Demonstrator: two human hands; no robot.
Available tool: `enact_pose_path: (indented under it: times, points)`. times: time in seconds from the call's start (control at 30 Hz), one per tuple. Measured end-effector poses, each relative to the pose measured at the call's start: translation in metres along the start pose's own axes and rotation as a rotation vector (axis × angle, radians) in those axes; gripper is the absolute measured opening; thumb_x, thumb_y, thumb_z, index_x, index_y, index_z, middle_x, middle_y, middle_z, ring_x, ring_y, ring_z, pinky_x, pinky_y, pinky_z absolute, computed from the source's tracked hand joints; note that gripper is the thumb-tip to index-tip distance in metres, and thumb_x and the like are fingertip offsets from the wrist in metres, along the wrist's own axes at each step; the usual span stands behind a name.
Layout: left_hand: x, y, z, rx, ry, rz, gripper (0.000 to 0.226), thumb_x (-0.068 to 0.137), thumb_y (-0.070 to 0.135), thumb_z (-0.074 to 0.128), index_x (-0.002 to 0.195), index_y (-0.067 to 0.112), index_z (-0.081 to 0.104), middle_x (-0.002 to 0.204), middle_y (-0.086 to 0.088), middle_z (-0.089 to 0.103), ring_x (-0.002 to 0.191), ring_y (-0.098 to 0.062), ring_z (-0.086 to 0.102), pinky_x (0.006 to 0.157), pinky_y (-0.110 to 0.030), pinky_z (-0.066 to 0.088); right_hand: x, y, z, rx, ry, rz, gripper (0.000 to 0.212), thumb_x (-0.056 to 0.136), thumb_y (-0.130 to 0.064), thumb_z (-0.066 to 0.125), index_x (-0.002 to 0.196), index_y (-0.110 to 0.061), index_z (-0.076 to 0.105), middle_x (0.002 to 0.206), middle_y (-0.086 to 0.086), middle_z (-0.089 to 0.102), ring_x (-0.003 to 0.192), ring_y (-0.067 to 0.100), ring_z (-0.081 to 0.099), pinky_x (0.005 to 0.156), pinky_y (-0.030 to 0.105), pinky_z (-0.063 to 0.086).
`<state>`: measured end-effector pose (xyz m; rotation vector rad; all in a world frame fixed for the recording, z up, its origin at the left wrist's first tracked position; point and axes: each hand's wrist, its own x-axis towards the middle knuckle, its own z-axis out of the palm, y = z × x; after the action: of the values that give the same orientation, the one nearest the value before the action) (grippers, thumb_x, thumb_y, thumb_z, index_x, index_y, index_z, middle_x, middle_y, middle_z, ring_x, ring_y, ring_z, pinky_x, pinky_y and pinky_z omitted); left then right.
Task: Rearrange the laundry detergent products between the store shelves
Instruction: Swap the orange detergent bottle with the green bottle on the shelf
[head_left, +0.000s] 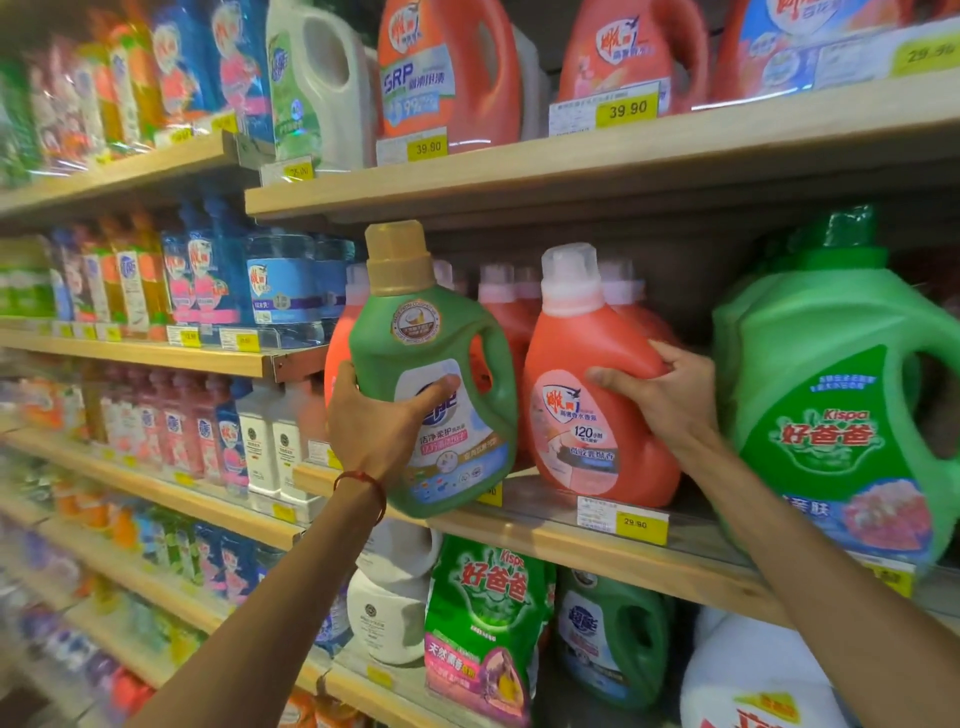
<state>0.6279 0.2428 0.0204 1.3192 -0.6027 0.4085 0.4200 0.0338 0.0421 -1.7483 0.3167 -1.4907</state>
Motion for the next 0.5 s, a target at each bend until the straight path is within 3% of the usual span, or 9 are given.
enact_pose_path:
  times: [0.1,0.17,0.23,0.33,0.43,0.5]
  points:
    - [-0.001,0.001,0.001,-0.013,-0.001,0.007,0.068,0.043,0.063,0.095,0.099,0.042,0.064,0.095,0.02,0.077,0.084,0.003,0.073,0.075,-0.031,0.063,0.006,0.008,0.0,0.028,-0.017,0.09,0.027,0.057,-0.036,0.099,0.075,-0.031,0.08,0.072,-0.014,0.079,0.059,-0.002,0.071,0.052,0.014,0.053]
    - [-0.002,0.0,0.001,-0.028,-0.01,0.026,0.064,0.045,0.061,0.096,0.099,0.044,0.065,0.096,0.02,0.077,0.085,0.003,0.074,0.074,-0.028,0.062,0.012,0.012,0.0,0.038,-0.019,0.152,0.023,0.061,-0.029,0.099,0.07,-0.026,0.078,0.061,-0.016,0.074,0.049,-0.004,0.064,0.044,0.012,0.047]
    - [-0.003,0.0,0.0,-0.038,-0.009,0.035,0.065,0.045,0.061,0.095,0.101,0.043,0.066,0.098,0.02,0.077,0.086,0.003,0.074,0.075,-0.029,0.062,0.017,0.019,-0.001,0.03,-0.003,0.198,0.025,0.063,-0.027,0.098,0.061,-0.024,0.073,0.05,-0.018,0.066,0.04,-0.005,0.056,0.039,0.01,0.041]
    - [-0.003,0.001,-0.001,-0.039,-0.03,0.048,0.073,0.048,0.061,0.095,0.111,0.039,0.066,0.102,0.018,0.077,0.091,-0.001,0.074,0.079,-0.033,0.063,0.02,0.023,-0.004,0.043,0.006,0.234,0.03,0.067,-0.027,0.096,0.051,-0.035,0.072,0.043,-0.02,0.06,0.036,-0.006,0.052,0.037,0.009,0.038]
    - [-0.002,0.0,0.0,-0.039,-0.032,0.029,0.066,0.047,0.06,0.095,0.104,0.044,0.067,0.1,0.017,0.078,0.09,-0.003,0.075,0.081,-0.04,0.064,0.02,0.023,-0.008,-0.001,-0.008,0.194,0.022,0.07,-0.034,0.094,0.059,-0.039,0.075,0.054,-0.02,0.068,0.045,-0.007,0.059,0.045,0.01,0.044]
    - [-0.002,0.0,0.0,-0.04,-0.036,0.022,0.067,0.048,0.058,0.095,0.106,0.039,0.067,0.1,0.015,0.078,0.09,-0.005,0.075,0.081,-0.042,0.064,0.018,0.025,-0.009,-0.069,-0.006,0.165,0.019,0.072,-0.042,0.091,0.077,-0.032,0.077,0.073,-0.016,0.077,0.061,-0.006,0.068,0.062,0.019,0.055]
